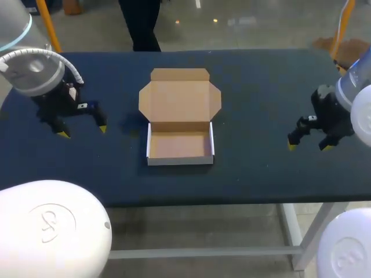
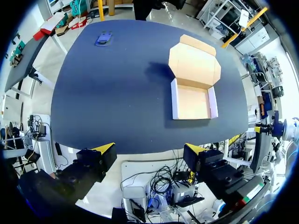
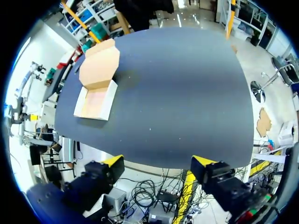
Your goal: Assemble the packaging by folding the flat box into shape, placing the metal phone stand inside, and closing the box properly
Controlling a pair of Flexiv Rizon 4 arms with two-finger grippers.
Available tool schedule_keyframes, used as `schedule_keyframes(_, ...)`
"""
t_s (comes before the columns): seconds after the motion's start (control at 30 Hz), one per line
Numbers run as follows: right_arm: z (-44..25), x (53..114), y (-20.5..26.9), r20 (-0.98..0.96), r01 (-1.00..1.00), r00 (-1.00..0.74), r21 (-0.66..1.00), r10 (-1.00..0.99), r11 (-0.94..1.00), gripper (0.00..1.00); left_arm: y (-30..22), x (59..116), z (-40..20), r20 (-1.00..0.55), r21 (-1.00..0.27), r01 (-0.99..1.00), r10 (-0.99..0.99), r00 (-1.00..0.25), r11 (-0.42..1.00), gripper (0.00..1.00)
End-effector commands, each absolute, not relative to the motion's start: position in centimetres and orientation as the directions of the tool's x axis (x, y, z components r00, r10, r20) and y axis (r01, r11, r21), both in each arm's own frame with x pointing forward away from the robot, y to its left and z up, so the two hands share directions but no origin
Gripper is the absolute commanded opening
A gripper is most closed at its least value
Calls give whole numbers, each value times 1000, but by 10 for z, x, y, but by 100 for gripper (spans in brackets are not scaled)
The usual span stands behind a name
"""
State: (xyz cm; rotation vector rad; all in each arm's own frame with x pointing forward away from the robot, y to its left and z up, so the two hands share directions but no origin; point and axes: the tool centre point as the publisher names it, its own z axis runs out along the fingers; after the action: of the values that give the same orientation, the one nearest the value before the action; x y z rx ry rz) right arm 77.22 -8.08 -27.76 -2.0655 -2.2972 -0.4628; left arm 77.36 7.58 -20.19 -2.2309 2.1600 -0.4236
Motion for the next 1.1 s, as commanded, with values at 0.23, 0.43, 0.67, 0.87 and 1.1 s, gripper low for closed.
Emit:
schedule_keyframes(0.23,-276,772,-82,212,976,-126,201,969,83,100,75,779,-205,182,-182,-982,-983,23,-57,100)
schedule_keyframes(0.43,-276,772,-82,212,976,-126,201,969,83,100,76,783,-208,181,-174,-983,-983,31,-63,100)
schedule_keyframes(0.67,-276,772,-82,212,976,-126,201,969,83,100,79,791,-215,173,-169,-983,-984,41,-71,100)
schedule_keyframes(0.87,-276,772,-82,212,976,-126,201,969,83,100,84,802,-226,162,-167,-983,-986,46,-73,100)
schedule_keyframes(1.1,-276,772,-82,212,976,-126,201,969,83,100,93,823,-243,174,-180,-983,-985,10,-41,100)
